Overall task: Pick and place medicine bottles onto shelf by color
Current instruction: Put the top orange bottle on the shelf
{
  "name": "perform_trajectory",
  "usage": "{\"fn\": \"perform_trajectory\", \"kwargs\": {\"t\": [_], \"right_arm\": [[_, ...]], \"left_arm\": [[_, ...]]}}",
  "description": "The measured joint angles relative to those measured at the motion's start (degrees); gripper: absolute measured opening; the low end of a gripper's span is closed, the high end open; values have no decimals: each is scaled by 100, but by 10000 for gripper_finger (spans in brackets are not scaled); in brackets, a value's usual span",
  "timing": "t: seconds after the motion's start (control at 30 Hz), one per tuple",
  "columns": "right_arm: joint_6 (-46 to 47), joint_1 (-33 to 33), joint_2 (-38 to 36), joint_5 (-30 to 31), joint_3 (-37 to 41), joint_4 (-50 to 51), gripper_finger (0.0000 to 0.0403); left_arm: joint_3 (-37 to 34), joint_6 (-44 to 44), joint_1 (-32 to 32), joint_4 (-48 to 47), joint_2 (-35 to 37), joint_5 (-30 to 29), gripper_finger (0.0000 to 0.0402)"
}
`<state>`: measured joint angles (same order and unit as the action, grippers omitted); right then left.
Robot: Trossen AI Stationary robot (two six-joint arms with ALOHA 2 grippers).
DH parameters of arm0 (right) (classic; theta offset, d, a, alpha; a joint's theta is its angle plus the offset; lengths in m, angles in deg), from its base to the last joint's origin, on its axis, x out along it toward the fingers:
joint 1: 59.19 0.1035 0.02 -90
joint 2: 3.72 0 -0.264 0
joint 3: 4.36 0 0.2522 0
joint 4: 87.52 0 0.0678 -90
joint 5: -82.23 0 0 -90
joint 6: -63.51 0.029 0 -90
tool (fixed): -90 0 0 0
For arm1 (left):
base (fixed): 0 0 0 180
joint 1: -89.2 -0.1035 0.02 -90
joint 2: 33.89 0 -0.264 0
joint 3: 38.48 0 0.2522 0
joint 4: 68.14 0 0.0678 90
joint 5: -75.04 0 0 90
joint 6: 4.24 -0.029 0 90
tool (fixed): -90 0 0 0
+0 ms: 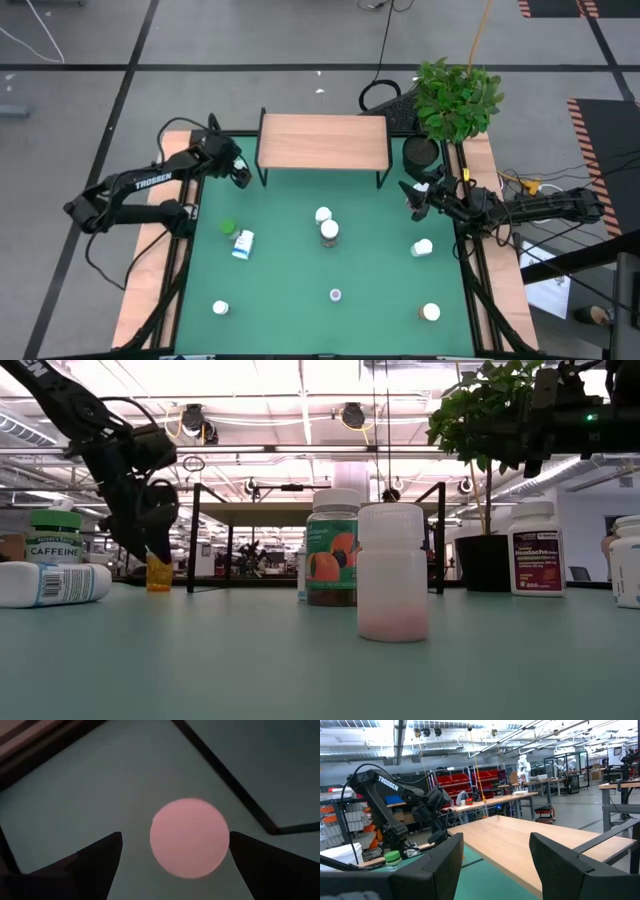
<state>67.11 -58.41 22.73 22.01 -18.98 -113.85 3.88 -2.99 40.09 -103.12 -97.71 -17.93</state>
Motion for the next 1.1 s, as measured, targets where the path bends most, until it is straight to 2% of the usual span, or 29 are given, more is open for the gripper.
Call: {"fn": "perform_trajectory", "kwargs": {"t": [0.13, 0.43, 0.57, 0.67, 0.8, 1.1], "right_arm": [[-23, 0, 0, 0, 1, 0, 224], [-23, 0, 0, 7, 0, 2, 224], [-23, 0, 0, 11, 1, 2, 224], [-23, 0, 0, 13, 1, 0, 224], [-23, 0, 0, 15, 1, 0, 224], [-23, 0, 0, 15, 1, 2, 224]], "left_arm": [[0, -9, 0, 215, 6, -4, 344], [0, 39, 0, 171, 6, -6, 249], [0, 142, 0, 173, 8, -12, 218], [1, 241, 0, 170, 16, -21, 213], [297, 364, 0, -171, 17, -35, 225], [1913, 316, 221, -1626, 19, -590, 213]]}}
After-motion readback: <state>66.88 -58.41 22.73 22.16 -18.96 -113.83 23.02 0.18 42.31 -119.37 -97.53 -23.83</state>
